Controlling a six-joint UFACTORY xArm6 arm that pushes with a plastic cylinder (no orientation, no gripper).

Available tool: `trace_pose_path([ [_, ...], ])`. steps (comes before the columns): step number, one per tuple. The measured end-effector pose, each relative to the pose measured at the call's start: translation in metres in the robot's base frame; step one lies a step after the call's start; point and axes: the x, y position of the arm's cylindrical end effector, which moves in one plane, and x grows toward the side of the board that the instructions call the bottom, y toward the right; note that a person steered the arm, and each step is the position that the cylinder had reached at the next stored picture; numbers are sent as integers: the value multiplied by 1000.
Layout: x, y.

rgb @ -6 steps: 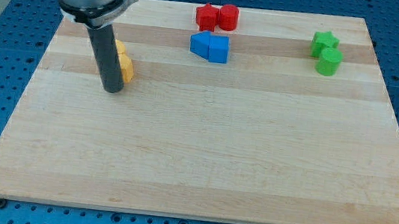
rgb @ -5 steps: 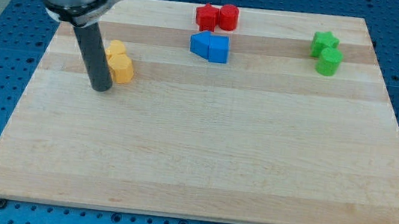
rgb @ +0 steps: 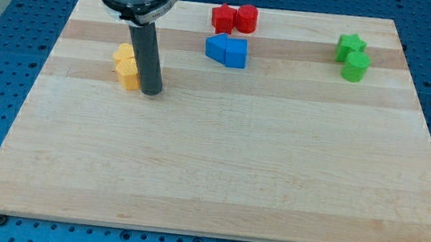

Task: Push the yellow hexagon slightly left

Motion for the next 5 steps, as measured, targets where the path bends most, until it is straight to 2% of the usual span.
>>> trace_pose_path([
  [1,-8,0],
  [3,-8,-39],
  [5,-8,-23],
])
